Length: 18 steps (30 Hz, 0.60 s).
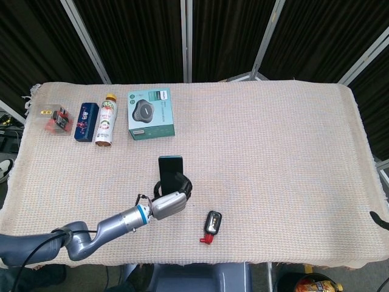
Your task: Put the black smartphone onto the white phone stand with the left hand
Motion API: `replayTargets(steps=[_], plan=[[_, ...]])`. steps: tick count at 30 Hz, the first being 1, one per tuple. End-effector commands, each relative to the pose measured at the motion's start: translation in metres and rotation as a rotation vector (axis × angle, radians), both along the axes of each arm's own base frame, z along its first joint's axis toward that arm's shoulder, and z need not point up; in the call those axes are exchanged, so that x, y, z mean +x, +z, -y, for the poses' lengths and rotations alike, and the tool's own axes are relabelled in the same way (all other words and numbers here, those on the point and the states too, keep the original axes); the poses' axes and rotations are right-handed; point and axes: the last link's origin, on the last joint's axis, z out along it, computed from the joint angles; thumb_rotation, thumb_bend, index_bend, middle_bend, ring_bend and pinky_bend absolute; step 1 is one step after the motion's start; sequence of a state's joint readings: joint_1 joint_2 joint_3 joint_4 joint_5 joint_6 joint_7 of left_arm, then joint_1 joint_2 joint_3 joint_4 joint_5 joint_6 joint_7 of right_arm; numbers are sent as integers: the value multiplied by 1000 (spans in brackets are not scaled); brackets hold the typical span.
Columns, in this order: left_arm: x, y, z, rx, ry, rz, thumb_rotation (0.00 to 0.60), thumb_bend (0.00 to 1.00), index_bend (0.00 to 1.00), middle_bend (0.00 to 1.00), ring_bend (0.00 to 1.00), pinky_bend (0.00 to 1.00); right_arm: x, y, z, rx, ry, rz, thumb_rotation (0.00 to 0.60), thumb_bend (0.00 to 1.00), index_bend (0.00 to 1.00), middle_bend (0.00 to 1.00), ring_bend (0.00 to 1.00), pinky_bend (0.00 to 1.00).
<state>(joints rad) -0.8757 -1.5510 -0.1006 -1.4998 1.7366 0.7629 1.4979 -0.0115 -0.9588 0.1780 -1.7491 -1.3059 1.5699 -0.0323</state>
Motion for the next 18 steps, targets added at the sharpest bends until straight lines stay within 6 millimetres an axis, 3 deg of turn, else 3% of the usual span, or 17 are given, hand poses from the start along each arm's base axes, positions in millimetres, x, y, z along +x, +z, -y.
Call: replayTargets(steps=[1, 15, 18], plan=[[0, -3, -1, 3, -1, -4, 600, 0, 533, 412, 451, 416, 0, 0, 0, 1, 0, 0, 600, 0, 0, 0, 0, 0], [-4, -12, 1, 5, 9, -10, 600, 0, 527, 407, 450, 416, -1, 0, 0, 2, -3, 2, 600, 0, 0, 0, 0, 0], [-4, -14, 3, -7, 14, -8, 600, 0, 453, 334, 416, 407, -1, 0, 0, 3, -5, 4, 600, 0, 0, 0, 0, 0]])
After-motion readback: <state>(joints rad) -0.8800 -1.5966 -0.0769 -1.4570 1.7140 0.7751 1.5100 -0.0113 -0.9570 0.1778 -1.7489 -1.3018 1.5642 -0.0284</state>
